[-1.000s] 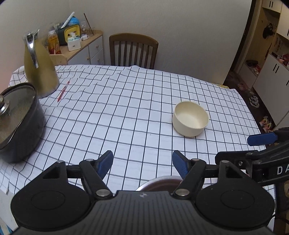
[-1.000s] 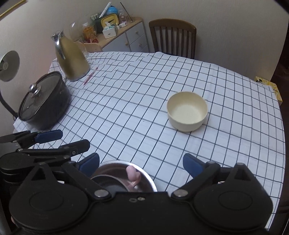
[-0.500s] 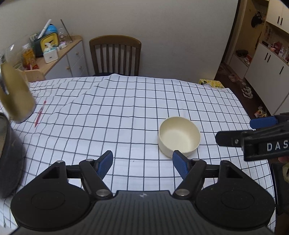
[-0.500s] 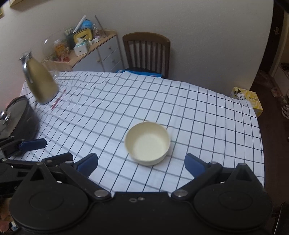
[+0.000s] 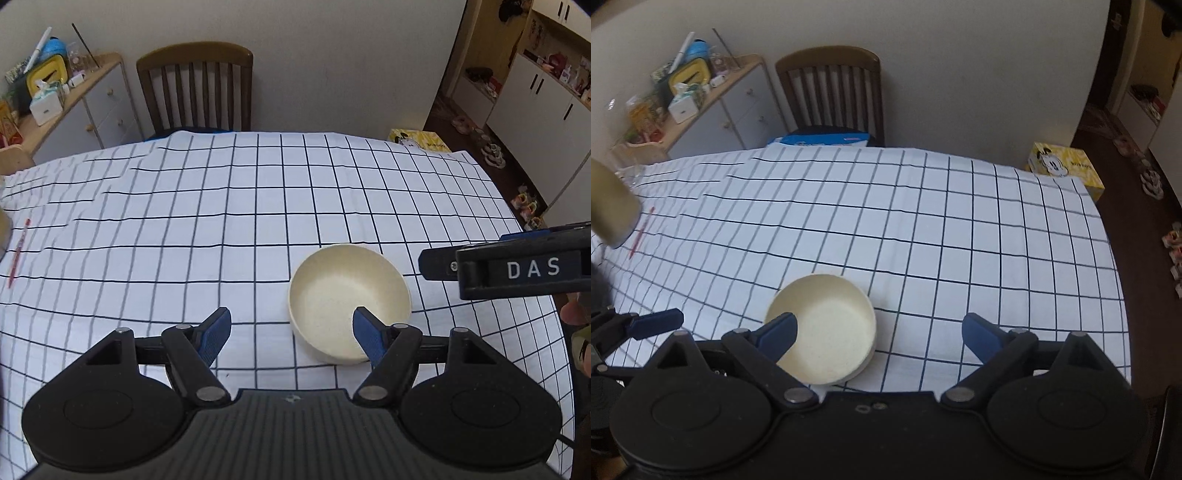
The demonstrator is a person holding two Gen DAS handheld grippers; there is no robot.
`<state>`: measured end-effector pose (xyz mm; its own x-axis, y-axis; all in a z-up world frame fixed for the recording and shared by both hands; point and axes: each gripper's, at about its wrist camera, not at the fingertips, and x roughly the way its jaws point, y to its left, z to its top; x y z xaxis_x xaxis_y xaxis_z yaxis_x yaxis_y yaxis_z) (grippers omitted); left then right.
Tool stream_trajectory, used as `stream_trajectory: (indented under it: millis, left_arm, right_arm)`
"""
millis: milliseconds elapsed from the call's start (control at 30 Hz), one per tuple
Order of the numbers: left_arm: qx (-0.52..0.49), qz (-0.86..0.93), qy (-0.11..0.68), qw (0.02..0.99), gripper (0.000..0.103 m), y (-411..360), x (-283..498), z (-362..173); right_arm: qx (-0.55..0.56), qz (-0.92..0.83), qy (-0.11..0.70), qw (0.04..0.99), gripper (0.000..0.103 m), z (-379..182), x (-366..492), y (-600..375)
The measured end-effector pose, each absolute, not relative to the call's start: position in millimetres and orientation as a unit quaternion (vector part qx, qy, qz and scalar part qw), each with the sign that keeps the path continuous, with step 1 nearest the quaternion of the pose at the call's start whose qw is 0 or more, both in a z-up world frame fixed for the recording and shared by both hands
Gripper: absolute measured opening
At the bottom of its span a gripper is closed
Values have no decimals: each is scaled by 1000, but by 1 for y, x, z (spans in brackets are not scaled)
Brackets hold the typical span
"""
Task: Organize plates and bowls
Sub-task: 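Move both grippers to the rim of the cream bowl, then close both grippers on the cream bowl rim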
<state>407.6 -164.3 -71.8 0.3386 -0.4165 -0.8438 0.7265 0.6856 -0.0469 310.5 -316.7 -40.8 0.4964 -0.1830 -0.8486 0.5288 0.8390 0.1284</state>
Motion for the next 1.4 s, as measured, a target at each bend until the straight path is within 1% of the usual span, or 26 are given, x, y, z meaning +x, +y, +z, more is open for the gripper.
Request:
stream_trajectory:
  millis: [33,100,167,233,467,600,633,667,700,767,800,833,933,967,1033,1167,1233,1300,1333,1367,1400]
  left_arm:
    - [174,-355,453,799,72,-169,410,-77]
    - [176,-351,461,795,72,-176,415,-88]
    - [180,-346,471,791,72,-182,419,-99]
    - [186,-344,475,788,72,-188,421,-108]
    - [177,-335,495,782,72,-197,435,-132]
    - [170,-328,503,782,71,-196,442,-141]
    - [168,-325,504,782,70,-195,444,-142]
    - [167,-325,508,780,67,-195,445,-143]
    - [167,-325,511,778,60,-194,446,-145]
    - [168,-323,516,775,55,-194,448,-147]
    - [167,-324,517,774,50,-193,448,-148]
    - [167,-325,518,773,43,-193,448,-149]
    - [167,-323,521,772,33,-193,449,-150]
    - [166,-323,523,771,31,-192,449,-150]
    - [161,-323,525,771,28,-191,449,-150]
    - [156,-327,531,766,20,-192,449,-150]
    - [152,-329,534,764,13,-192,449,-150]
    - [153,-329,534,764,10,-194,448,-149]
    - [154,-329,533,765,9,-194,447,-148]
    - [155,-328,532,765,9,-195,446,-147]
    - [158,-327,532,765,9,-196,446,-147]
  right_arm:
    - [196,-212,458,841,92,-45,313,-320]
    - [203,-220,464,834,91,-55,319,-325]
    - [206,-221,473,828,86,-63,325,-327]
    - [208,-224,480,822,85,-72,331,-328]
    - [224,-225,498,807,74,-97,348,-331]
    - [221,-223,508,802,70,-107,354,-329]
    - [220,-221,510,802,67,-109,355,-328]
    - [218,-219,512,802,62,-111,356,-327]
    - [215,-217,514,802,60,-113,357,-326]
    - [215,-214,513,802,56,-114,358,-325]
    - [215,-213,514,802,53,-116,358,-325]
    - [214,-213,515,803,52,-116,359,-325]
    - [213,-208,518,802,45,-119,360,-323]
    - [212,-207,520,801,42,-120,361,-323]
    - [207,-207,522,801,39,-121,362,-322]
    - [200,-205,528,799,28,-124,362,-321]
    - [196,-206,530,799,24,-125,362,-320]
    - [197,-204,531,799,18,-125,361,-319]
    - [197,-203,531,799,12,-125,361,-319]
    - [196,-204,532,798,9,-125,361,-318]
    - [195,-204,533,798,9,-125,360,-317]
